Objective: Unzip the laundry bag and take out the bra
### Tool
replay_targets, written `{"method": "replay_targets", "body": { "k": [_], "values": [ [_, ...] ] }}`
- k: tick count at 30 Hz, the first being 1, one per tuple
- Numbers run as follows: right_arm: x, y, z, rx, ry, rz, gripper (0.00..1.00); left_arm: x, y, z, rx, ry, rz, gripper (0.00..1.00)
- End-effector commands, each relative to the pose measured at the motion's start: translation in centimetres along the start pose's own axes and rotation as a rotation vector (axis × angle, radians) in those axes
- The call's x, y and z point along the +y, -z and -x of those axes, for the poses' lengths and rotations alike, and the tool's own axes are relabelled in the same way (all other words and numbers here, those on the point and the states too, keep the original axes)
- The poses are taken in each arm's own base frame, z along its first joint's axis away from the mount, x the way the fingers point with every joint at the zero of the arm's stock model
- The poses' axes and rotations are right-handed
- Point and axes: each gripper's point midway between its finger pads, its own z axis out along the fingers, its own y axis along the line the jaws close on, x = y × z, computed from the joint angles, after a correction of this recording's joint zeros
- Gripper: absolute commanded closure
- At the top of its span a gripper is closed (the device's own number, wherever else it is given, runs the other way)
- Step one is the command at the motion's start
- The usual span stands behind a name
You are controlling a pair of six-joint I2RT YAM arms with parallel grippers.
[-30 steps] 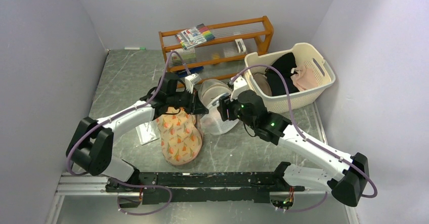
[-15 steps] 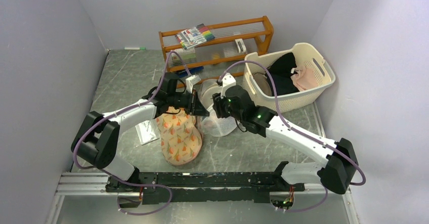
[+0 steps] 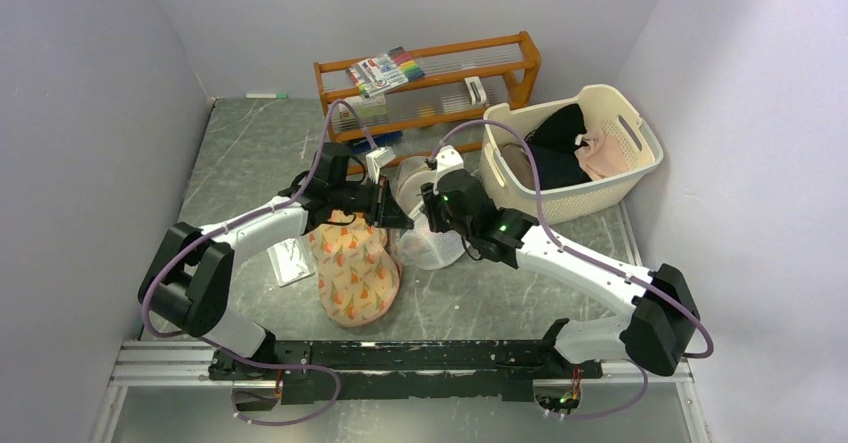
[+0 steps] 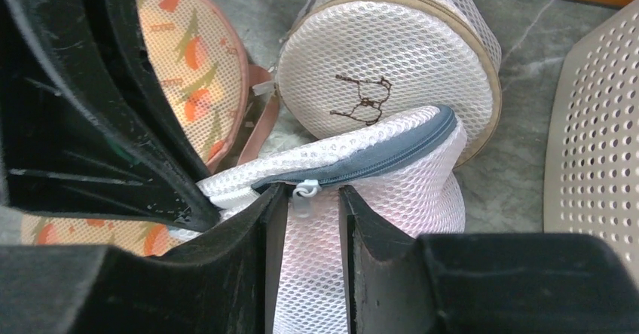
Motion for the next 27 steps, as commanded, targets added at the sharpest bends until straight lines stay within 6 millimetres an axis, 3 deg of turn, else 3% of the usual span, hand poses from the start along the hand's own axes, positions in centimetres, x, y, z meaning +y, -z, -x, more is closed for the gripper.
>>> {"method": "replay_targets", "body": {
  "k": [1,5,12,16,24,27],
  "values": [
    [-0.4,-0.4,1.3,-0.032,-0.031,-0.049,0.71,-1.4,0.5,0.5,-0.013,-0.047,-0.058,0.93],
    [-1.1,-0.6,1.3,-0.036,-0.047,-0.095,0.81,-1.5,0.7,0.5,-0.017,-0.058,-0.060,0.93],
    [-2.0,0.0,1.6,-0.059,-0.061,-0.138,0.86,-1.6,0.7,0.5,-0.015,-0.057,-0.064,0.93],
    [-2.2,0.2,1.4,-0.059,-0.056,-0.144,0.99,-1.7,0.7,0.5,-0.019,-0.066,-0.068,0.93],
    [-3.4,0.9,1.5,-0.076,-0.040,-0.189,1.00,-1.6,0.8,0.5,-0.017,-0.072,-0.054,0.93],
    [-2.9,0.9,1.5,-0.075,-0.025,-0.155,1.00,-1.6,0.8,0.5,-0.018,-0.077,-0.055,0.93]
  ]
}}
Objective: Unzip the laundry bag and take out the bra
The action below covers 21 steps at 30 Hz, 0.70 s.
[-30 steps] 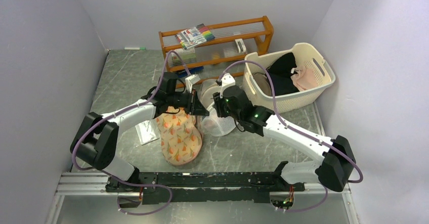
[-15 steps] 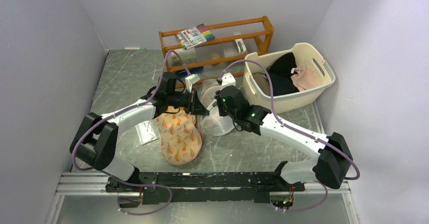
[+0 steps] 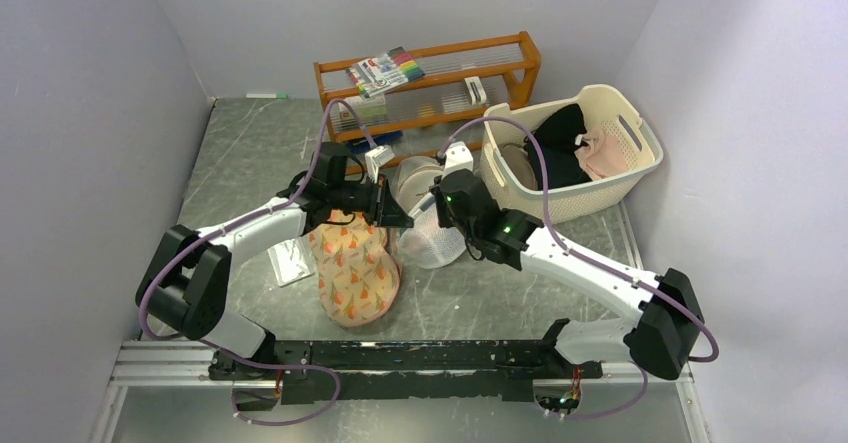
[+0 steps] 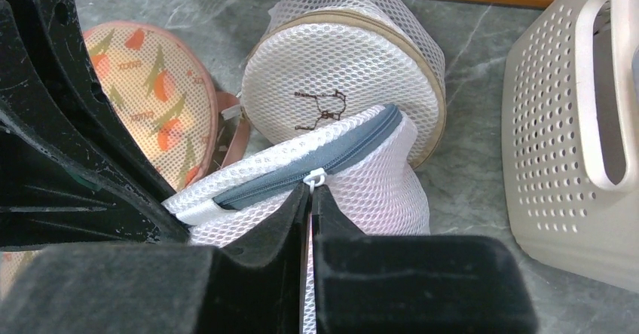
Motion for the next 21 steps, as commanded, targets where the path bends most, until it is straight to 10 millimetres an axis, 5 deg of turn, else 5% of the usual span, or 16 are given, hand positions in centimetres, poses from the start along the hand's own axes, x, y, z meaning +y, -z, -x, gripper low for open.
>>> {"method": "replay_targets", "body": {
  "k": [1,7,14,17,21],
  "values": [
    [-0.9,0.4,0.5,-0.028,0.013,-0.024,1.00,-1.3,0.6,0.2,-0.003,-0.041,-0.047,0.93],
    [-1.0,1.1,0.6,-0.045,0.019,-0.009,0.76,-1.1,0.7,0.2,-0.001,-0.043,-0.039,0.93],
    [-1.3,2.2,1.6,-0.087,0.044,0.008,0.70,-1.2,0.7,0.2,-0.001,-0.043,-0.044,0.93],
    [-1.1,2.4,2.0,-0.130,0.063,0.037,0.50,-1.2,0.7,0.2,-0.002,-0.045,-0.043,0.93],
    [-1.5,1.6,0.8,-0.057,0.083,0.018,0.51,-1.2,0.7,0.2,-0.001,-0.046,-0.045,0.93]
  ]
}}
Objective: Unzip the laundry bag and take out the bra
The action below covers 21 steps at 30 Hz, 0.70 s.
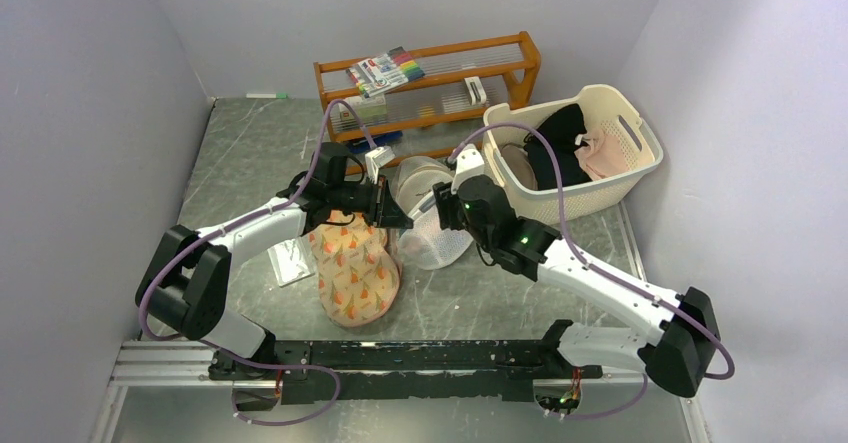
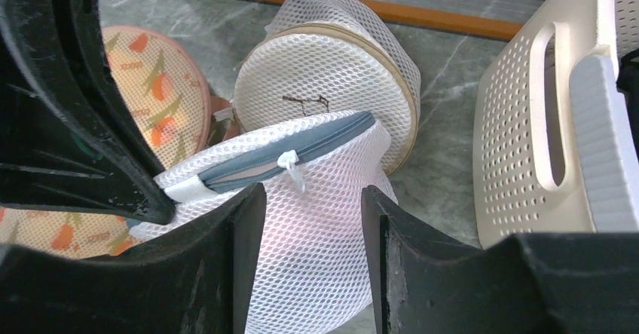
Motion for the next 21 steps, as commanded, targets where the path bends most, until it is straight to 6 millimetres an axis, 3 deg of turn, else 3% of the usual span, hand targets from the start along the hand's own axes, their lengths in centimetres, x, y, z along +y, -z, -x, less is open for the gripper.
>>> {"method": "replay_targets", "body": {
  "k": [1,7,21],
  "values": [
    [-0.2,-0.7,-0.5,0.036,0.022,-0.001,0.52,-1.2,0.6,0.4,-0.008,-0.039,-0.046,0.93],
    [0.7,-0.5,0.4,-0.012,0.014,0.083,0.57,-1.3,0.6,0.3,-0.009,-0.040,-0.050,0.93],
    [1.1,-2.1,-0.2,0.014,0.051,0.080,0.77,-1.3,0.6,0.2,-0.003,-0.037,-0.058,0.93]
  ]
}}
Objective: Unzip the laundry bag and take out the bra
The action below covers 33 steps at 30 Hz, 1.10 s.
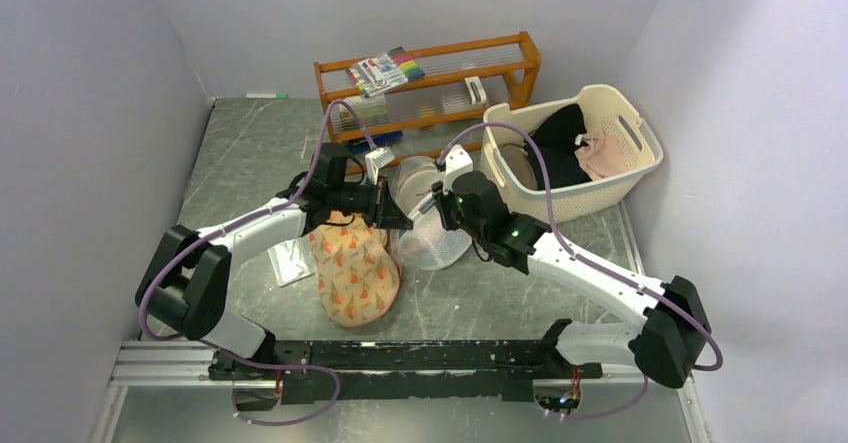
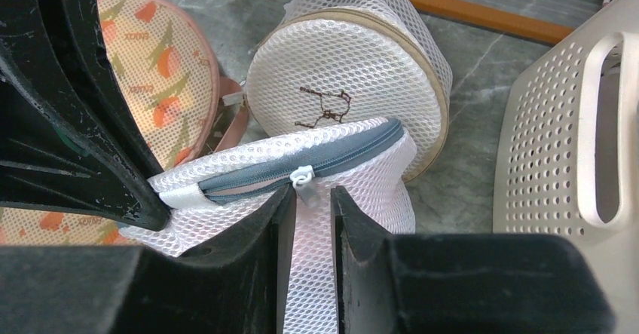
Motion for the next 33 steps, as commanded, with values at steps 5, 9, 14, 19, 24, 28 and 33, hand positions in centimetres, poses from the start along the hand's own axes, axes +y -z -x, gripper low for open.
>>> {"method": "replay_targets", "body": {
  "k": [5,9,14,19,24,28,33],
  "values": [
    [-0.9,0.0,1.4,-0.057,-0.016,-0.046,0.84,-1.2,0.6,0.5,-0.009,-0.042,-0.051,0.93],
    [-1.9,0.5,1.9,-0.084,-0.026,-0.101,0.91,-0.8,0.6,0.3,-0.001,-0.040,-0.027,0.93],
    [-3.3,0.8,1.8,-0.082,-0.035,-0.157,1.00,-0.4,0.9,0.5,-0.001,-0.090,0.017,0.93],
    [-4.2,0.4,0.8,-0.059,-0.050,-0.176,1.00,-0.5,1.4,0.7,-0.008,-0.139,0.039,0.93],
    [-2.5,0.1,0.4,-0.053,-0.047,-0.048,1.00,-1.3,1.7,0.8,-0.006,-0.160,0.009,0.92],
    [0.3,1.7,1.5,-0.139,-0.063,0.129,1.00,-2.7,1.8,1.4,-0.020,-0.189,-0.048,0.78],
    [1.5,2.0,0.9,-0.129,-0.062,0.202,1.00,-4.6,2.1,2.6,-0.102,-0.206,-0.093,0.54]
  ]
}}
